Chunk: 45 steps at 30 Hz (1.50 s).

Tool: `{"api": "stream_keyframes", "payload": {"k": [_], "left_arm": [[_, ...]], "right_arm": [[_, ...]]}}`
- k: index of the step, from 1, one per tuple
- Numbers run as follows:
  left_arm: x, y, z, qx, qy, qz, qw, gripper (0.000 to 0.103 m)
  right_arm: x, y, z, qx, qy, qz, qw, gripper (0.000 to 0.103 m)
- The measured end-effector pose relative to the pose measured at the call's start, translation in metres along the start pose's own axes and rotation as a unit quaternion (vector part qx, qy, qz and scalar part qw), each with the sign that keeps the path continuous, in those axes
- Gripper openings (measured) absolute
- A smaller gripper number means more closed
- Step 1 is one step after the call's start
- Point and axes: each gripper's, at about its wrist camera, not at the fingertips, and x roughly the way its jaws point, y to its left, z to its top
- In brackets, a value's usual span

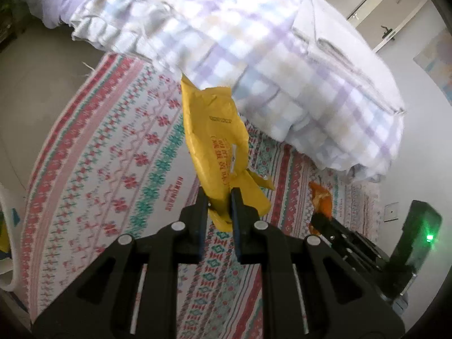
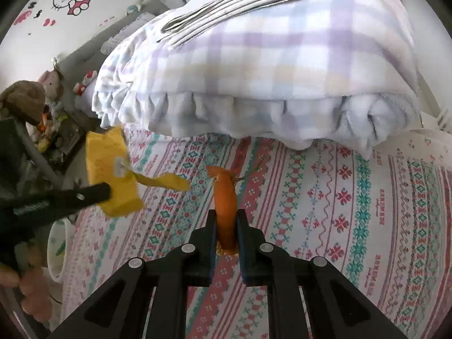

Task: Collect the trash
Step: 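Carry the yellow packet over the wastebasket and open the left tool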

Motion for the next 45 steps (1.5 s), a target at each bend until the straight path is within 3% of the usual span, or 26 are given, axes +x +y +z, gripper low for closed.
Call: {"api": "stream_keyframes", "payload": {"k": [12, 18, 24, 31, 36, 45], "left_arm": [[-0.045, 0.02, -0.018, 0.012, -0.014, 0.008, 0.9998, 0.017], [-0.073, 0.05, -0.024, 0.002, -0.017, 0.017, 0.9997, 0.017], [-0.107, 0.099, -0.033, -0.021, -0.027, 0.025, 0.9991, 0.017], [-0.147, 0.192, -0.04, -0.095, -0.047, 0.037, 0.9937, 0.017], [-0.152, 0.246, -0.05, -0.132, -0.03, 0.063, 0.9888, 0.017], [-0.143, 0.288, -0.068, -0.143, 0.017, 0.092, 0.9853, 0.017]], "right_arm": [[-0.033, 0.043, -0.008, -0.031, -0.014, 0.007, 0.999, 0.013], [-0.041, 0.073, -0.016, -0.054, -0.014, 0.006, 0.998, 0.013], [-0.043, 0.1, -0.028, -0.067, -0.013, 0.021, 0.997, 0.013], [-0.029, 0.128, -0.046, -0.086, 0.003, 0.029, 0.996, 0.013], [-0.023, 0.139, -0.054, -0.087, 0.01, 0.039, 0.995, 0.013], [-0.016, 0.17, -0.073, -0.103, 0.028, 0.049, 0.993, 0.014]]}}
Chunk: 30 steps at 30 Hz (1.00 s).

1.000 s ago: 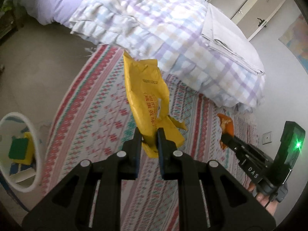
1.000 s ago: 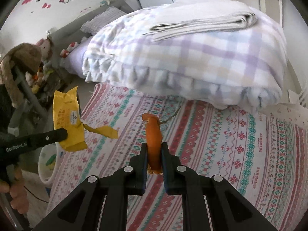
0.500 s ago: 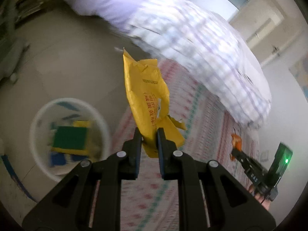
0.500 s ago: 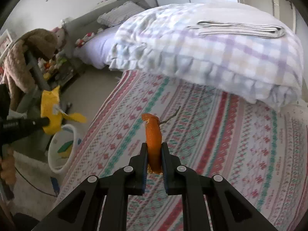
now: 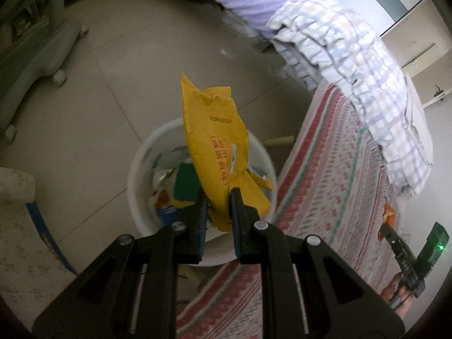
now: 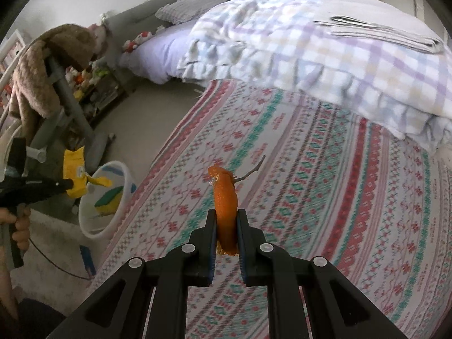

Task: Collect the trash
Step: 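Carry the yellow packet over the wastebasket and open the left tool, then lower the orange wrapper into the wastebasket and open the right tool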

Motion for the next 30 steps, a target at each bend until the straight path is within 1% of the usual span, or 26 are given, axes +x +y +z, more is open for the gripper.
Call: {"api": "stream_keyframes", "payload": {"k": [6, 10, 13, 14, 15, 17, 18, 20, 21, 23, 25, 28, 30], "left_arm": [[0.019, 0.023, -0.004, -0.008, 0.041, 0.0, 0.9991, 0.017], [0.028, 0.028, -0.005, 0.018, 0.062, 0.013, 0.9978, 0.021], [0.042, 0.032, -0.006, 0.031, 0.083, 0.044, 0.9951, 0.032], [0.045, 0.033, -0.006, 0.035, 0.09, 0.045, 0.9943, 0.039], [0.044, 0.036, -0.005, 0.03, 0.093, 0.039, 0.9944, 0.044], [0.032, 0.04, 0.0, 0.017, 0.078, 0.036, 0.9962, 0.05], [0.019, 0.042, 0.003, 0.012, 0.057, 0.027, 0.9979, 0.056], [-0.001, 0.044, 0.007, -0.001, 0.03, 0.008, 0.9995, 0.063], [-0.008, 0.046, 0.008, -0.011, 0.019, -0.001, 0.9998, 0.065], [-0.017, 0.048, 0.011, -0.026, 0.006, -0.013, 0.9996, 0.065], [-0.02, 0.054, 0.01, -0.046, 0.002, -0.013, 0.9989, 0.065], [-0.032, 0.065, 0.012, -0.087, -0.012, -0.034, 0.9956, 0.065], [-0.04, 0.072, 0.013, -0.109, -0.024, -0.045, 0.9927, 0.065]], "right_arm": [[0.003, 0.026, -0.003, -0.024, 0.005, 0.008, 1.0, 0.014], [0.004, 0.041, -0.004, -0.033, 0.004, 0.01, 0.999, 0.014], [0.005, 0.052, -0.003, -0.04, 0.002, 0.013, 0.999, 0.014], [0.006, 0.057, -0.002, -0.044, 0.0, 0.014, 0.999, 0.014], [0.007, 0.061, -0.002, -0.045, -0.001, 0.016, 0.999, 0.014], [0.007, 0.069, -0.001, -0.047, 0.0, 0.024, 0.999, 0.014], [0.008, 0.075, -0.002, -0.047, 0.001, 0.033, 0.998, 0.014], [0.009, 0.085, -0.003, -0.045, 0.004, 0.054, 0.997, 0.014], [0.011, 0.092, -0.004, -0.046, 0.007, 0.064, 0.997, 0.014], [0.016, 0.105, -0.005, -0.047, 0.014, 0.078, 0.996, 0.014], [0.023, 0.12, -0.006, -0.047, 0.018, 0.091, 0.995, 0.014], [0.039, 0.144, -0.007, -0.051, 0.023, 0.104, 0.993, 0.014], [0.054, 0.16, -0.007, -0.042, 0.029, 0.124, 0.991, 0.014]]}}
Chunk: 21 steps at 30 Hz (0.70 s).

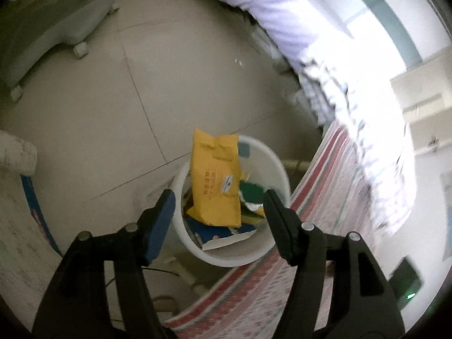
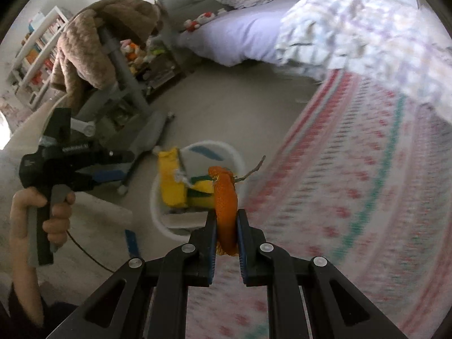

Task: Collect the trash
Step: 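Lower the orange wrapper into the wastebasket and open the right tool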

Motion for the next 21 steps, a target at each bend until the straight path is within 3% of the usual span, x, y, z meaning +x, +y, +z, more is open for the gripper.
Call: {"api": "stream_keyframes", "payload": {"k": [11, 13, 17, 21], "left_arm": [[-0.022, 0.024, 0.006, -0.114, -0.044, -0.024, 0.9921, 0.065], [-0.021, 0.026, 0.006, -0.123, -0.042, -0.026, 0.9912, 0.065], [-0.019, 0.024, 0.007, -0.123, -0.037, -0.028, 0.9913, 0.065], [-0.023, 0.023, 0.009, -0.109, -0.038, -0.025, 0.9931, 0.066]], "right_arm": [[0.095, 0.089, 0.026, -0.009, 0.045, 0.075, 0.996, 0.014], [0.113, 0.098, 0.033, -0.01, 0.048, 0.063, 0.997, 0.016], [0.15, 0.088, 0.042, 0.005, 0.081, -0.022, 0.996, 0.02], [0.138, 0.068, 0.035, 0.036, 0.07, -0.008, 0.997, 0.021]]}}
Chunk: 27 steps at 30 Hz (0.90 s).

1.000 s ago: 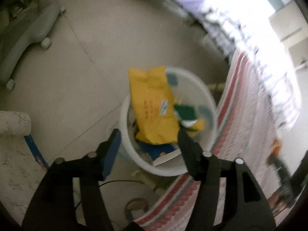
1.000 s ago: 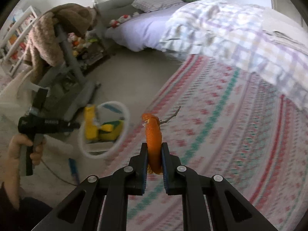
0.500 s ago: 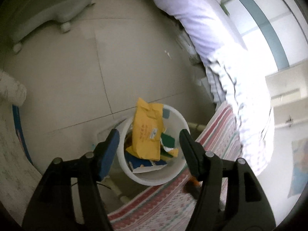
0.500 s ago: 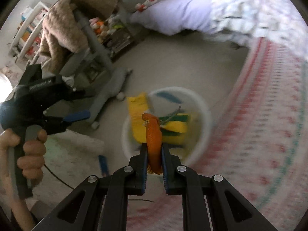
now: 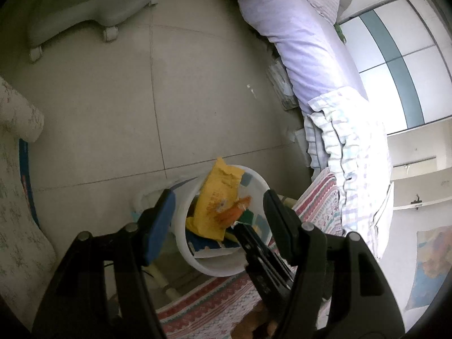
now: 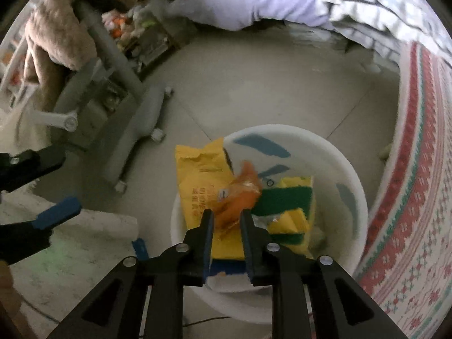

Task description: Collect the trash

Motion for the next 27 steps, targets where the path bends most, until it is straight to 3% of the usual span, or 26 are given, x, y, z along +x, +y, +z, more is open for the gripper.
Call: {"api": "stream_keyframes", "payload": {"k": [9, 13, 16, 18, 22, 25, 27], "left_arm": [[-0.008, -0.027, -0.024, 0.064, 0.009, 0.01, 0.9979, 0.066], [-0.033, -0.041, -0.058, 0.116, -0.011, -0.002, 0.9932, 0.072], [-0.061, -0.045, -0.096, 0.147, -0.058, 0.015, 0.9873, 0.073], [-0.084, -0.044, -0.128, 0.164, -0.101, 0.028, 0.9809, 0.076], [-0.112, -0.048, -0.189, 0.202, -0.162, 0.051, 0.9645, 0.082], [-0.117, -0.065, -0.233, 0.263, -0.197, 0.077, 0.9414, 0.084], [-0.112, -0.077, -0.257, 0.307, -0.213, 0.107, 0.9213, 0.086]], "right_arm": [[-0.073, -0.031, -0.034, -0.002, -0.018, 0.025, 1.0, 0.023], [-0.128, -0.046, -0.066, -0.024, -0.032, 0.023, 0.999, 0.04], [-0.175, -0.054, -0.093, -0.037, -0.049, 0.032, 0.998, 0.048], [-0.206, -0.058, -0.115, -0.045, -0.062, 0.04, 0.996, 0.051], [-0.253, -0.058, -0.154, -0.07, -0.092, 0.053, 0.992, 0.068], [-0.279, -0.059, -0.188, -0.101, -0.106, 0.057, 0.988, 0.071], [-0.292, -0.064, -0.207, -0.116, -0.126, 0.046, 0.984, 0.075]]}}
